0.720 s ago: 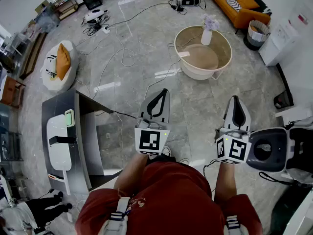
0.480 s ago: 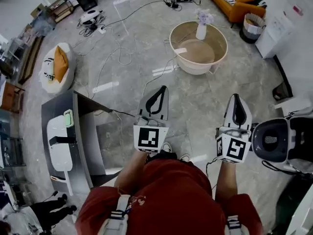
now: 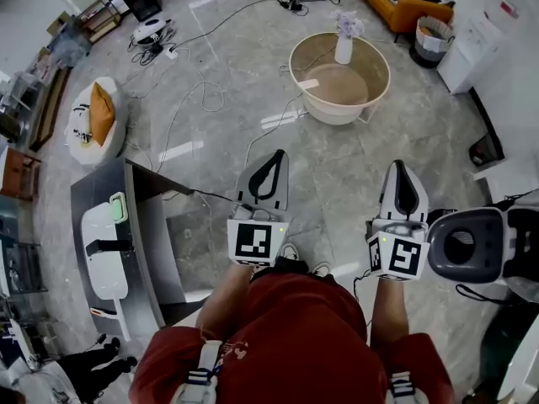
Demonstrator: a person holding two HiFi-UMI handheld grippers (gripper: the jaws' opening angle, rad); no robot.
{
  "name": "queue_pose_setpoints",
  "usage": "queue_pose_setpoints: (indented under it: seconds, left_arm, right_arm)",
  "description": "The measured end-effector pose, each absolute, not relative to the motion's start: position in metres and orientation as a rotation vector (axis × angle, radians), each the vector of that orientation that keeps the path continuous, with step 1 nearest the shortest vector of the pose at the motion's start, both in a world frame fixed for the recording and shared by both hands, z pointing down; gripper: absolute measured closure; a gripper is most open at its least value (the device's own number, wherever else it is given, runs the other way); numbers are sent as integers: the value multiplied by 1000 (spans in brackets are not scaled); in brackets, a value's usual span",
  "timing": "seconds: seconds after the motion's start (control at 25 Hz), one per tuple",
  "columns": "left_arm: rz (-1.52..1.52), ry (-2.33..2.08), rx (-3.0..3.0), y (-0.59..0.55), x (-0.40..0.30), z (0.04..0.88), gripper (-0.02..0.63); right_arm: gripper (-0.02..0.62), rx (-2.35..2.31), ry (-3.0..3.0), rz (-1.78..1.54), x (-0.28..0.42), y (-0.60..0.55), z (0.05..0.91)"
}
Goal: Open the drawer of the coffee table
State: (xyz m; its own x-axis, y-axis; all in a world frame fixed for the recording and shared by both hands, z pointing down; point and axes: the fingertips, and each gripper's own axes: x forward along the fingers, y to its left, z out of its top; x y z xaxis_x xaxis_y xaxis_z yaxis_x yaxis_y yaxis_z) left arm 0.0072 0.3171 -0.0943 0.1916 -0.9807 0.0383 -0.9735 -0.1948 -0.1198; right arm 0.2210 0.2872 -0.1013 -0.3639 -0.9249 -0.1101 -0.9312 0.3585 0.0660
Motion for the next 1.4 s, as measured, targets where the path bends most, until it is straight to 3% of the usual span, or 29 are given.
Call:
queue_pose_setpoints:
  seconds: [0.76, 1.4]
  left_arm:
    - [-121, 1924, -2450, 266, -62, -69, 592]
    - [-163, 1863, -2502, 66, -67, -60, 592]
  right_arm:
    - [571, -1812, 2565, 178, 140, 243, -81]
    - [571, -1898, 2542, 26, 137, 48, -51]
